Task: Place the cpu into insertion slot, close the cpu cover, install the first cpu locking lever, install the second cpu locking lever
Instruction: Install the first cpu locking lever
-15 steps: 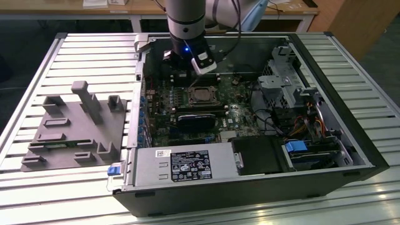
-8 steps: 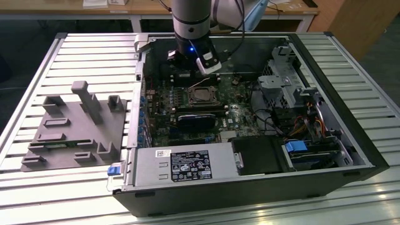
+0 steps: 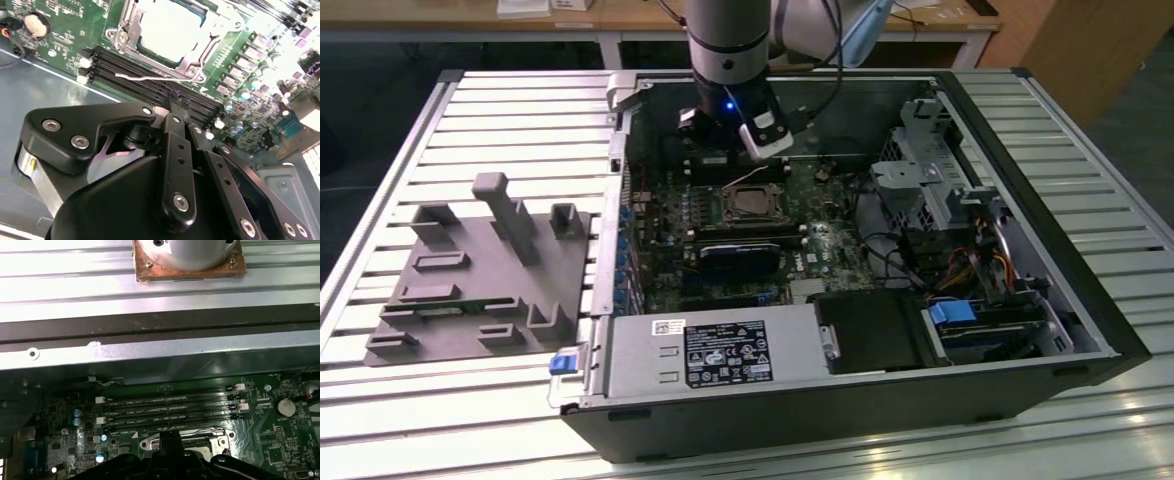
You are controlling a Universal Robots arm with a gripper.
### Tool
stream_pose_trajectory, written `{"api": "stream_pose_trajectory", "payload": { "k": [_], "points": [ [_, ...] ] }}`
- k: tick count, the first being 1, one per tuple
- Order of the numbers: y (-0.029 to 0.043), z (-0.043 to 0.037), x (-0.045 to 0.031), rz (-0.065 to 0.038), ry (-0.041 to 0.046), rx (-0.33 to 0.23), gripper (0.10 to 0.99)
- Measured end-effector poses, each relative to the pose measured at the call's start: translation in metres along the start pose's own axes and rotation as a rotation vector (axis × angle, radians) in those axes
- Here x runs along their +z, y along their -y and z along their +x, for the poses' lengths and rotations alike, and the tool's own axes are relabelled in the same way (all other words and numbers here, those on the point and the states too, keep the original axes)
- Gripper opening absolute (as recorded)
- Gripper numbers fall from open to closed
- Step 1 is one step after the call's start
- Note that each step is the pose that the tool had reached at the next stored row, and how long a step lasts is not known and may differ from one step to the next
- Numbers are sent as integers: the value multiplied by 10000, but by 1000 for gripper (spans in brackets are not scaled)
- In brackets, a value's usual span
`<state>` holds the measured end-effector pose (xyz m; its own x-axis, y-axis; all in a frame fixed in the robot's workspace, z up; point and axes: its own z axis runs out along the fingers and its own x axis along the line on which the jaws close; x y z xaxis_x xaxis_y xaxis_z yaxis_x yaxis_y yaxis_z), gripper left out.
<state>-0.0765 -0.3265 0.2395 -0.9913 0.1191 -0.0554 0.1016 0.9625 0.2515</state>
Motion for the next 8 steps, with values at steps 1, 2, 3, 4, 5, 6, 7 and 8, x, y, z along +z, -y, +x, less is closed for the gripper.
{"api": "stream_pose_trajectory", "payload": {
  "k": [1,2,3,4,5,6,7,8],
  "points": [
    [2,12,2,4,128,-34,102],
    [4,20,5,10,241,-62,102],
    [5,27,7,16,345,-90,102],
    [7,33,10,21,449,-119,102],
    [8,40,13,24,553,-146,102],
    [10,47,17,24,652,-171,102],
    [12,54,21,21,750,-195,102],
    [14,62,24,16,853,-221,102]
  ]
}}
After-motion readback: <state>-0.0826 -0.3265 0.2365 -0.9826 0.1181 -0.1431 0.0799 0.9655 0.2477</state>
